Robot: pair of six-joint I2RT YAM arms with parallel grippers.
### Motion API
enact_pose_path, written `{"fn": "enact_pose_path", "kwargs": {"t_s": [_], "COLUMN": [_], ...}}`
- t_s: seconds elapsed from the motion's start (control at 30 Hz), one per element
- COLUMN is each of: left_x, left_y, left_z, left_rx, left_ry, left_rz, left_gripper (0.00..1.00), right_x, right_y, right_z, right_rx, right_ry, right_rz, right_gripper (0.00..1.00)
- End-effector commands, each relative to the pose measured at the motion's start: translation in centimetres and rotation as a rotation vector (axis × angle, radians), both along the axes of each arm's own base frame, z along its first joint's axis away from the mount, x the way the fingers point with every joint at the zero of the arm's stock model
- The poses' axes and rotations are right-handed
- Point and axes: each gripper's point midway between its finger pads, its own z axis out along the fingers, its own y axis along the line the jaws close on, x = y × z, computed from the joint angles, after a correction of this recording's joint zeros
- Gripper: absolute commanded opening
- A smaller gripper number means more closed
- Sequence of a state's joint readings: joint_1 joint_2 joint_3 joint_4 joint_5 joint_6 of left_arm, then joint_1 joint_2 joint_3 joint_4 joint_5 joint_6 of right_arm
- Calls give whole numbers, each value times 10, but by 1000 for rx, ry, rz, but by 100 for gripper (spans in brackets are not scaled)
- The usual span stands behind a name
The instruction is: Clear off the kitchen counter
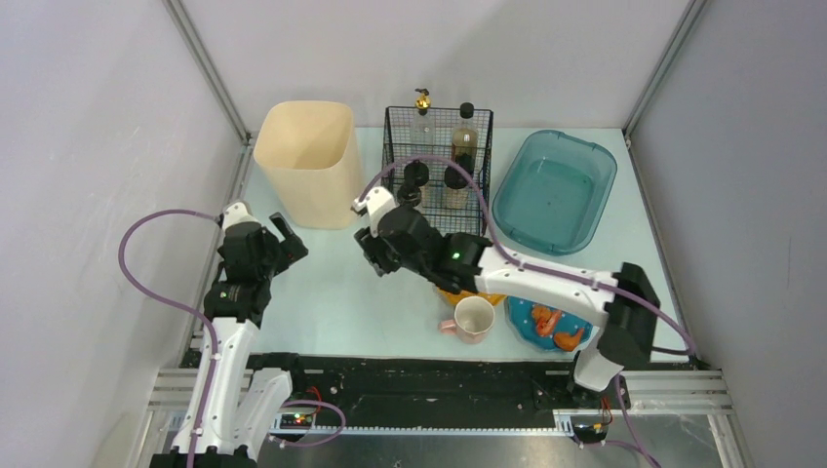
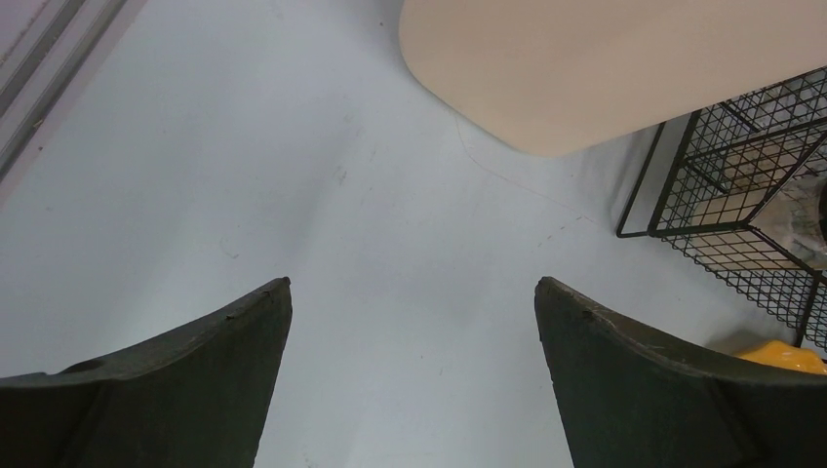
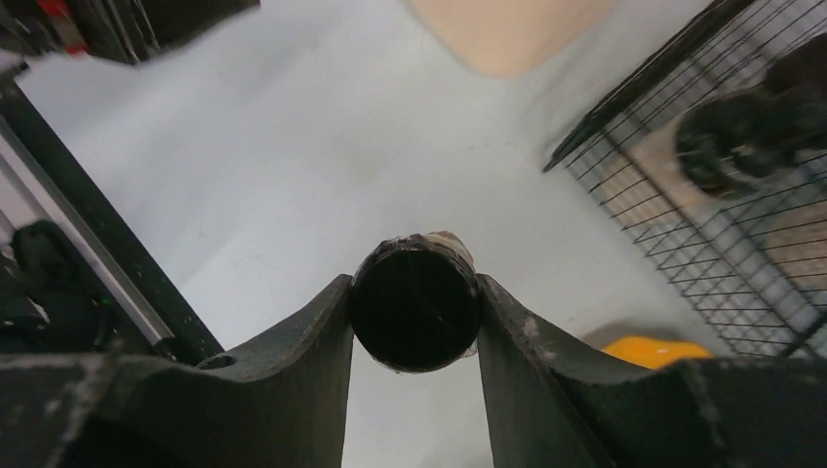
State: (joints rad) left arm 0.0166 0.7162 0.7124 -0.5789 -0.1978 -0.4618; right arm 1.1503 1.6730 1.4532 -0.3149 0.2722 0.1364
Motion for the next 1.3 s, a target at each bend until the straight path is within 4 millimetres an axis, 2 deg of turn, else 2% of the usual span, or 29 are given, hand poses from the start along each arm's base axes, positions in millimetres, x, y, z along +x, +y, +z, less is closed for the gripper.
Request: {"fn": "enact_pose_path", "kwargs": {"t_s": [0.0,0.2,0.37,0.6,0.73,0.83,1.27], "left_x": [6,6,6,6,7,7,7], "left_y": [1,2,2,2,2,3,3], "left_z": [18,19,19,19,19,19,18], "left_rx": [9,9,8,6,4,4,0], "left_ry": [-47,-52,-52,-50,-51,-52,-45], "left_rz": [-9,-8,-6,-6,-6,-5,-3], "left_gripper": [98,98,98,98,98,98,98], "right_x": [23,63,99,137,151,158,174], "right_y": [-30,-78,-114,-138,-141,-140,-135], "right_z": [67,92,101,97,84,67,-1], "right_rx": [105,145,171,197,193,176,107], "right_ry": [-133,-171,-185,-189,-171,-137,-30], "right_rz": [-80,-204,-312,-411,-442,-454,-481], "right_gripper": [29,29,29,28,28,28,27]}}
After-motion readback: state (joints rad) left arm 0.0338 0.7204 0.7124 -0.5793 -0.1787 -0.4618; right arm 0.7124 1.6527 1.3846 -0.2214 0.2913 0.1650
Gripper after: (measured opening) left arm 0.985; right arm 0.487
